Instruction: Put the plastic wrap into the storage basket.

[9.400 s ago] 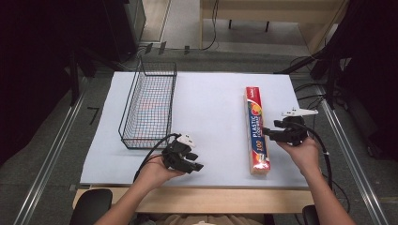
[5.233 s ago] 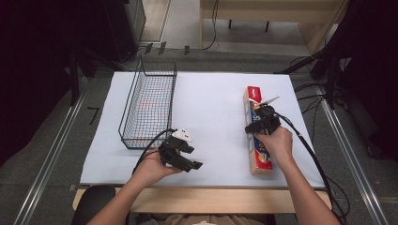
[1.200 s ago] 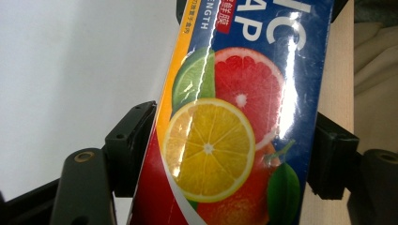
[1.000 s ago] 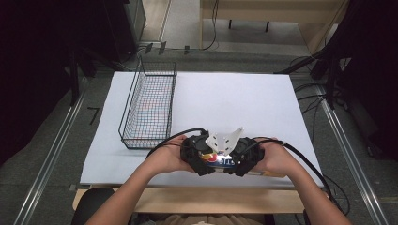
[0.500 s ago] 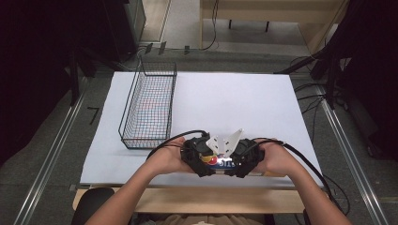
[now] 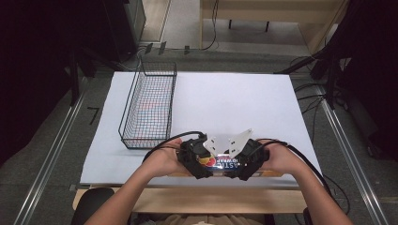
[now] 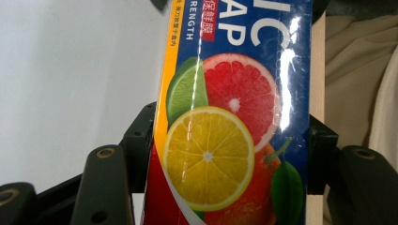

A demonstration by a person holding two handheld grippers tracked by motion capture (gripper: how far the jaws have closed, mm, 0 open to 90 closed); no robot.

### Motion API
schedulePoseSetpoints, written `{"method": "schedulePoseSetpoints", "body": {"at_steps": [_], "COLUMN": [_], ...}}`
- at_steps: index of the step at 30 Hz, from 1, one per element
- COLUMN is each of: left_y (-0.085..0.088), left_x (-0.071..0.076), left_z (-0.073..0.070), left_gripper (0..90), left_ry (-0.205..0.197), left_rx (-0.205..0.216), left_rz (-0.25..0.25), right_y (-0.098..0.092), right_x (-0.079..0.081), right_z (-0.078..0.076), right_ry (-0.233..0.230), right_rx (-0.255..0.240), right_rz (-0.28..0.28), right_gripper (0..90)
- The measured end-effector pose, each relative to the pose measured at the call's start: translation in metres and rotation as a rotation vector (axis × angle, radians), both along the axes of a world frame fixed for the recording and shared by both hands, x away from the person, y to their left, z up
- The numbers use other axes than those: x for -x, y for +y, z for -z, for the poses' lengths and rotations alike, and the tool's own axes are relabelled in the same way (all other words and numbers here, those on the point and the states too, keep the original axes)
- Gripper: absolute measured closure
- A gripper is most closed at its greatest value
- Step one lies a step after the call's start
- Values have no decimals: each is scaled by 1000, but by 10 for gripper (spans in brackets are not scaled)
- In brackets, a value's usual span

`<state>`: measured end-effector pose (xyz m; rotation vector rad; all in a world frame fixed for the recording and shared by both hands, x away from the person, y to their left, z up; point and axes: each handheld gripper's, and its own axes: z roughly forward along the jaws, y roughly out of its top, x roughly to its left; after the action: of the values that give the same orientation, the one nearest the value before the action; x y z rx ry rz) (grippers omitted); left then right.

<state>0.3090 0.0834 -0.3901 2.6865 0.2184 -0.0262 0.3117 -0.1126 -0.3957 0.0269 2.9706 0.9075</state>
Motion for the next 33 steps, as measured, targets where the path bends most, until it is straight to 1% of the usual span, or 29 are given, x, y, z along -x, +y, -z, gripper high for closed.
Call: {"method": "schedulePoseSetpoints", "body": {"at_steps": [1,2,3,4,8,10,12,13,14,15,17,18,20,21,23,25,26,28,31,33], "left_y": [1,3,4,6,10,12,14,15,16,17,18,19,21,21,22,25,26,29,32,33], "left_x": [0,-1,0,-1,-4,-5,-5,-6,-6,-6,-6,-6,-7,-7,-8,-9,-10,-10,-10,-11], "left_z": [0,-1,-1,-2,-3,-4,-4,-5,-5,-6,-7,-7,-9,-9,-10,-11,-13,-16,-21,-23], "left_gripper": [392,392,392,392,391,391,390,390,390,390,390,390,389,389,389,389,389,390,390,390], "left_ry": [5,6,-4,4,5,19,22,14,20,17,25,22,29,24,30,27,24,24,17,15], "left_rx": [11,4,10,10,14,16,15,11,12,11,12,13,5,1,-2,1,2,10,7,6], "left_rz": [-9,-10,-21,-24,-44,-55,-63,-62,-68,-70,-84,-89,-100,-107,-127,-145,-148,-171,-192,-202], "right_y": [-3,-6,-9,-12,-25,-31,-35,-38,-40,-43,-49,-52,-58,-61,-67,-74,-79,-87,-97,-104], "right_x": [-1,-2,-2,-3,-6,-6,-7,-8,-9,-10,-13,-15,-18,-18,-19,-20,-20,-21,-23,-25], "right_z": [-1,-2,-3,-4,-9,-12,-14,-15,-15,-16,-16,-16,-17,-17,-19,-21,-22,-22,-22,-22], "right_ry": [0,-8,-8,2,15,1,-15,-21,-27,-31,-23,-29,-25,-32,-40,-44,-51,-67,-92,-88], "right_rx": [-11,-19,-32,-40,-82,-107,-119,-121,-120,-124,-133,-135,-136,-141,-142,-163,-180,-194,-217,-228], "right_rz": [1,7,9,9,36,53,76,90,101,109,123,136,158,164,188,194,187,187,219,247], "right_gripper": [280,276,271,265,226,226,226,225,221,213,204,205,201,200,205,205,205,205,204,203]}}
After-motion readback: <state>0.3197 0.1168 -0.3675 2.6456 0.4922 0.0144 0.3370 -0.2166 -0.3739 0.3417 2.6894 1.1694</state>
